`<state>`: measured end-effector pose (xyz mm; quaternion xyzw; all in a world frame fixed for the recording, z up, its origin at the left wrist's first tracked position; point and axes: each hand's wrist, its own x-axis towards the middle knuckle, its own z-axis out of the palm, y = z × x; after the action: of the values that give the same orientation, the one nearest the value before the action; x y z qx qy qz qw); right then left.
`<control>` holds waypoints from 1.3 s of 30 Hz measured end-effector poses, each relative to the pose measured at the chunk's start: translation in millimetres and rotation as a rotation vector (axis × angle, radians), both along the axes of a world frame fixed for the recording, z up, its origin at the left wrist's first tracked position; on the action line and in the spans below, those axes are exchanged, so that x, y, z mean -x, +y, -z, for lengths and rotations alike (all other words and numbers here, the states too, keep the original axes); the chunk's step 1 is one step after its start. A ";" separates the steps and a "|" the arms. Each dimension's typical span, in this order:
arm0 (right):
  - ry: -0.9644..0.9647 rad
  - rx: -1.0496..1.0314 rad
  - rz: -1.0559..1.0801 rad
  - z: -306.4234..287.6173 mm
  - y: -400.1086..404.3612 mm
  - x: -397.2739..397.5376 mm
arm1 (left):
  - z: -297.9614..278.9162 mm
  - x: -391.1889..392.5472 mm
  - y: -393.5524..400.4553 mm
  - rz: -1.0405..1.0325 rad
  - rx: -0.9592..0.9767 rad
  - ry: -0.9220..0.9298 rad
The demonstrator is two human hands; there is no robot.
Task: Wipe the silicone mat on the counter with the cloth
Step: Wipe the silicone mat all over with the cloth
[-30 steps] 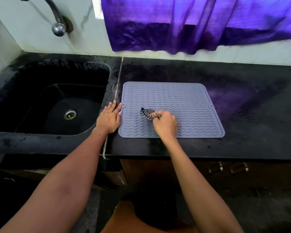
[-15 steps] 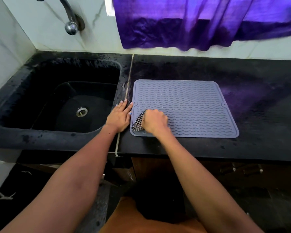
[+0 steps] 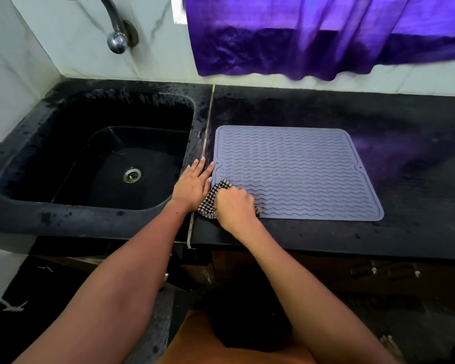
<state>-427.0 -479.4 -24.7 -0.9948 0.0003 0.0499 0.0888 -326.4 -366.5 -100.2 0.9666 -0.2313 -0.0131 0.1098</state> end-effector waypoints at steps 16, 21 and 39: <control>-0.021 0.098 0.037 13.1 1.9 -42.2 | 1.4 -8.3 -7.0 -0.052 0.013 0.047; 0.086 -0.053 0.136 -10.9 -18.9 -73.3 | -2.9 -13.3 -8.1 -0.068 0.054 0.024; -0.017 0.048 0.109 15.9 -27.6 -84.4 | 1.3 -21.1 -23.6 -0.083 0.074 0.043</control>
<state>-342.5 -506.9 -40.6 -0.9955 0.0549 0.0366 0.0675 -305.3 -390.1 -101.5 0.9702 -0.1888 -0.0205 0.1506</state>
